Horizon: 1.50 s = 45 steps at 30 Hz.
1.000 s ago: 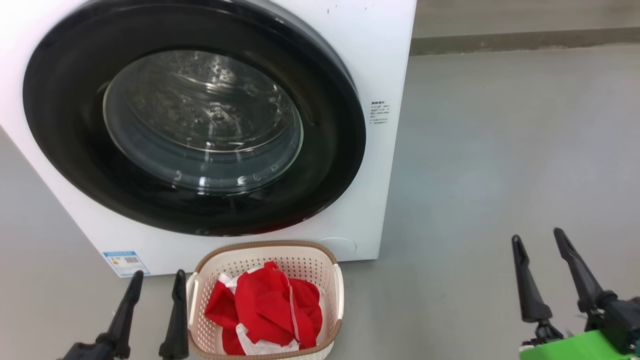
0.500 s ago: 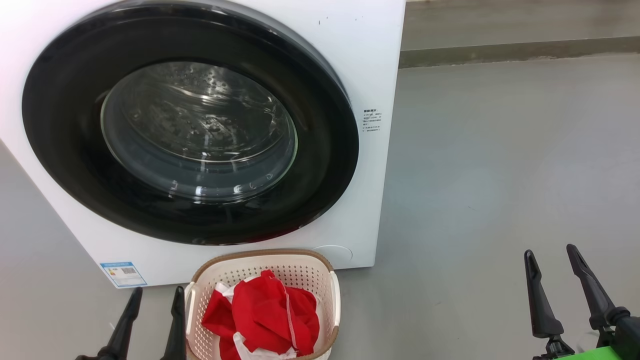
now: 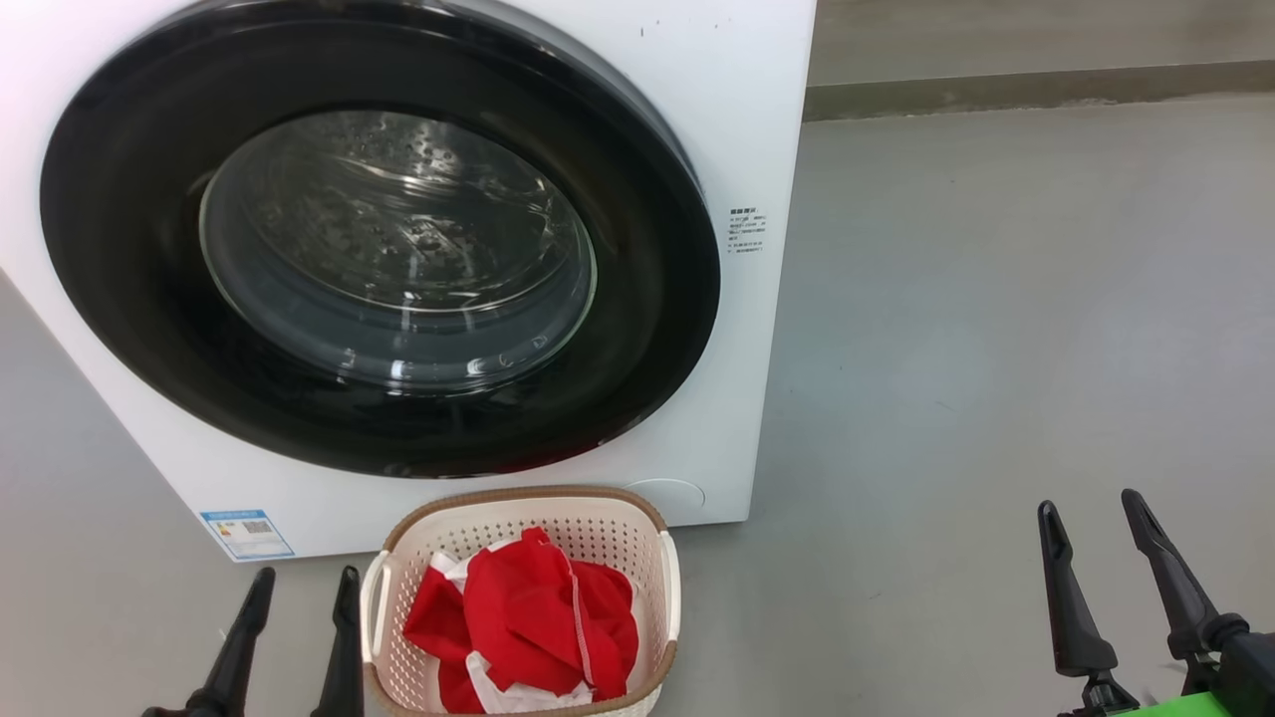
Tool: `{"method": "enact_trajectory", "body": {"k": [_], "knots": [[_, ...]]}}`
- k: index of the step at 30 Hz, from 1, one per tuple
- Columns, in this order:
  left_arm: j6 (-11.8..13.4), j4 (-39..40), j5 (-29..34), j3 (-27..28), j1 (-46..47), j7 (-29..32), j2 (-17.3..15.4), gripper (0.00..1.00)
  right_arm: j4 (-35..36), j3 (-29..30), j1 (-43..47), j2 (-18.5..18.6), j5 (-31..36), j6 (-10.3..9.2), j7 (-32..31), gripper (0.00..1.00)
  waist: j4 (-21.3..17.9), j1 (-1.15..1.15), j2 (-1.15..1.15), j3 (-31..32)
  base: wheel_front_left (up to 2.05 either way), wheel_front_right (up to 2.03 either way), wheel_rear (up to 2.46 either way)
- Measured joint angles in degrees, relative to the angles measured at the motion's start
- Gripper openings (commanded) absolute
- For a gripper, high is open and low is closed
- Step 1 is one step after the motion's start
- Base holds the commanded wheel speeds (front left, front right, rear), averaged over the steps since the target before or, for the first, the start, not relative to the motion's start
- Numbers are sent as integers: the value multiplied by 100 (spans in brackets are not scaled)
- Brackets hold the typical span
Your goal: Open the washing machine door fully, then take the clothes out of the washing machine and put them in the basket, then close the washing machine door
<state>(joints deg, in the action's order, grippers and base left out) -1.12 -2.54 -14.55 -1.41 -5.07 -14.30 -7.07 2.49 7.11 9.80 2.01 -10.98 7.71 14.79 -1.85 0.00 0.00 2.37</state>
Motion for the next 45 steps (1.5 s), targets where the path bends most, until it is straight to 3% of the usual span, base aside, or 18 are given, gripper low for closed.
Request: {"method": "enact_trajectory", "body": {"k": [1, 2, 8, 45], "knots": [[0, 2, 18, 13, -1, 3, 19, 100, -14, -4, 1, -3, 0, 1, 0, 100, 3, 0, 0, -4, 0, 0, 0], [7, -57, 11, 1, -3, 14, 38, 0, -81, -13, 2, -16, 0, 1, -1, 0, 3, 0, 0, -5, 0, 0, 0], [7, -421, -79, -68, -123, 68, 167, 0, -465, -53, 95, -105, -53, 1, -25, 0, 5, 0, 0, -9, 0, 0, 0], [-145, -655, -2286, 102, 62, 646, 249, 0, -842, -102, -159, -49, -2482, 1, -539, 0, 58, 1, 0, -82, 0, 0, 0]]}}
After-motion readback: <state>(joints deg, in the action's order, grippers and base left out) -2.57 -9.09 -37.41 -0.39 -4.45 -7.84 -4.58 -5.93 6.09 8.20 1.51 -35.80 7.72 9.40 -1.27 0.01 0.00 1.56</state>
